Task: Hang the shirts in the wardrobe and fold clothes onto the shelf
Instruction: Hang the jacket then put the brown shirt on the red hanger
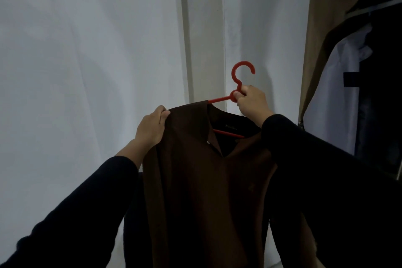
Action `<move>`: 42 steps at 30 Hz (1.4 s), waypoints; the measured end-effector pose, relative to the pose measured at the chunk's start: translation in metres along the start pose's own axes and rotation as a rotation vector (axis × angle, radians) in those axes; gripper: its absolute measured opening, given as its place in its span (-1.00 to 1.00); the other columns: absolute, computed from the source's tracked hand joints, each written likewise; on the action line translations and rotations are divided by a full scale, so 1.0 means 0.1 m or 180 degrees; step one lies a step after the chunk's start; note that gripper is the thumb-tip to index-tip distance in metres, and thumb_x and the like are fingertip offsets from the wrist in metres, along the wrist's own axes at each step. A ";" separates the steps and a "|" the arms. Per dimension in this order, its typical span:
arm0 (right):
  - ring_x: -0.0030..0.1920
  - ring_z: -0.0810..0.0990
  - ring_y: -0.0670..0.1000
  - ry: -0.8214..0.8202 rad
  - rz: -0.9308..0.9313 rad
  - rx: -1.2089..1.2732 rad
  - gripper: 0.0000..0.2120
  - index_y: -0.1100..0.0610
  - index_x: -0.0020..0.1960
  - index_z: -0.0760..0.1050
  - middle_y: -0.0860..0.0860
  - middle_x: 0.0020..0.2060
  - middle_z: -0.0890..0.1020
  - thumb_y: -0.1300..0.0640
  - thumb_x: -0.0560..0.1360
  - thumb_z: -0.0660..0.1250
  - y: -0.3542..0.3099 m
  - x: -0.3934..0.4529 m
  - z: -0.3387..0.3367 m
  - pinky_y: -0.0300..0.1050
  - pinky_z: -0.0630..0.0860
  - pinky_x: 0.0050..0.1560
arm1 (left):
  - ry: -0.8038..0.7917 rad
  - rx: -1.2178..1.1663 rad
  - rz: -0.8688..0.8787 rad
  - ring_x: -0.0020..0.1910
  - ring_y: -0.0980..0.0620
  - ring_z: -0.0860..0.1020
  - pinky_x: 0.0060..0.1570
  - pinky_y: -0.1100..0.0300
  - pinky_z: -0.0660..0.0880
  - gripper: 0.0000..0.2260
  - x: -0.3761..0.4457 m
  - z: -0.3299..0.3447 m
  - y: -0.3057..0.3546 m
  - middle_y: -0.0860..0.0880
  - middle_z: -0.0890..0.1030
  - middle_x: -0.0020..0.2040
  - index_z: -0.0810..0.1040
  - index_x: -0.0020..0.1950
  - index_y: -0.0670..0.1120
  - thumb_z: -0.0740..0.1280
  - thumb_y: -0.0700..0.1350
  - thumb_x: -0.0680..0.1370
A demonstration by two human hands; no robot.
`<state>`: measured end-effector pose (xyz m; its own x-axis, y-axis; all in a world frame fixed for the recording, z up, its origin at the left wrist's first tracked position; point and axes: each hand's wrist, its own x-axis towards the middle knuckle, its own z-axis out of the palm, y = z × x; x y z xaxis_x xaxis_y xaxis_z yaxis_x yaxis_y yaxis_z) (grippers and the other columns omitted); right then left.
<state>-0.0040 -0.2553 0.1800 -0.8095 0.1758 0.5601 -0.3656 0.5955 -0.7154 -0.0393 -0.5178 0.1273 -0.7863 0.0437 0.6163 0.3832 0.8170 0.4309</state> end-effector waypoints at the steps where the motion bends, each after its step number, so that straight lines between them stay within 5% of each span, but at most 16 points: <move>1: 0.13 0.56 0.06 -0.0028 0.0008 0.0012 -0.71 0.22 0.22 0.50 0.09 0.11 0.57 0.08 0.62 0.18 0.02 -0.01 -0.01 -0.04 0.51 0.22 | 0.0040 0.0203 -0.0008 -0.22 -0.05 0.47 -0.27 0.17 0.35 -0.69 0.01 -0.01 0.01 -0.06 0.50 -0.22 0.39 -0.02 -0.10 -0.04 0.05 0.66; 5: 0.06 0.57 0.02 -0.0139 -0.0108 0.0060 -0.72 0.23 0.21 0.51 0.04 0.03 0.56 0.10 0.62 0.19 -0.04 -0.06 0.02 -0.22 0.47 0.02 | 0.0110 0.0973 0.0327 0.11 -0.06 0.47 0.09 -0.02 0.33 -0.66 0.09 -0.02 0.16 -0.05 0.50 0.08 0.46 0.18 -0.05 -0.01 0.06 0.65; 9: -0.02 0.58 -0.02 -0.0299 -0.0295 -0.0026 -0.73 0.23 0.16 0.53 0.01 -0.01 0.57 0.09 0.60 0.21 -0.15 -0.10 0.14 -0.28 0.46 -0.06 | -0.0434 0.0562 0.0922 -0.15 -0.02 0.55 -0.03 -0.02 0.53 -0.75 0.12 0.08 0.43 -0.02 0.58 -0.10 0.45 0.08 -0.08 0.11 0.07 0.62; 14: -0.23 0.49 -0.16 0.0075 -0.0368 -0.0194 -0.75 0.16 0.01 0.56 -0.01 -0.15 0.60 -0.03 0.56 0.28 -0.12 -0.15 0.00 -0.37 0.37 -0.23 | -0.0001 0.0220 0.0712 -0.31 0.01 0.51 -0.20 0.09 0.50 -0.81 0.07 0.08 0.45 0.01 0.54 -0.25 0.47 0.06 -0.10 0.17 0.00 0.62; 20: 0.00 0.52 -0.03 0.0170 0.0149 -0.1100 -0.73 -0.03 0.02 0.54 -0.10 -0.10 0.57 -0.20 0.51 0.25 0.33 -0.30 -0.31 0.12 0.40 0.21 | 0.0392 0.0067 0.0386 -0.27 -0.02 0.52 -0.09 0.04 0.51 -0.81 0.07 0.12 0.43 0.03 0.52 -0.26 0.48 0.03 -0.09 0.18 0.00 0.62; 25: 0.02 0.53 0.02 0.0225 0.0217 -0.1143 -0.81 0.01 0.10 0.53 -0.01 -0.02 0.59 -0.02 0.57 0.23 0.50 -0.42 -0.61 0.04 0.48 0.14 | 0.0321 -0.0233 0.0532 -0.24 -0.04 0.54 -0.08 0.03 0.52 -0.78 0.13 0.34 0.70 -0.01 0.55 -0.23 0.49 0.08 -0.12 0.17 0.00 0.62; 29: -0.10 0.51 0.03 0.0543 0.0390 -0.1271 -0.85 0.08 0.03 0.52 0.01 -0.15 0.53 0.07 0.60 0.20 0.70 -0.47 -0.88 -0.17 0.41 -0.19 | 0.0272 -0.0380 0.0798 -0.25 0.01 0.50 -0.08 0.10 0.49 -0.76 0.18 0.65 1.01 -0.01 0.53 -0.22 0.50 0.08 -0.13 0.18 0.02 0.61; 33: -0.06 0.51 0.06 0.0842 0.0550 -0.1273 -0.89 -0.02 -0.09 0.47 -0.04 -0.19 0.51 0.06 0.59 0.20 0.98 -0.44 -1.15 0.20 0.42 0.16 | -0.0055 -0.0506 0.0851 -0.20 0.03 0.49 -0.15 0.17 0.41 -0.75 0.29 0.98 1.24 -0.02 0.54 -0.18 0.49 0.03 -0.09 0.22 0.08 0.59; 42: 0.08 0.53 0.12 0.1075 0.0771 -0.1518 -0.86 0.02 0.04 0.53 0.02 0.00 0.57 0.04 0.59 0.21 1.68 0.11 -2.00 0.19 0.34 0.24 | -0.0563 -0.0777 0.0743 -0.20 0.00 0.49 -0.19 0.21 0.34 -0.83 0.73 1.90 1.93 -0.02 0.53 -0.19 0.46 -0.07 -0.03 0.17 0.01 0.61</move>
<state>0.0174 0.0038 0.1497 -0.6256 0.5407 0.5624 0.1177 0.7780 -0.6171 -0.1146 -0.2484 0.1301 -0.7275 0.3284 0.6024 0.6493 0.6132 0.4499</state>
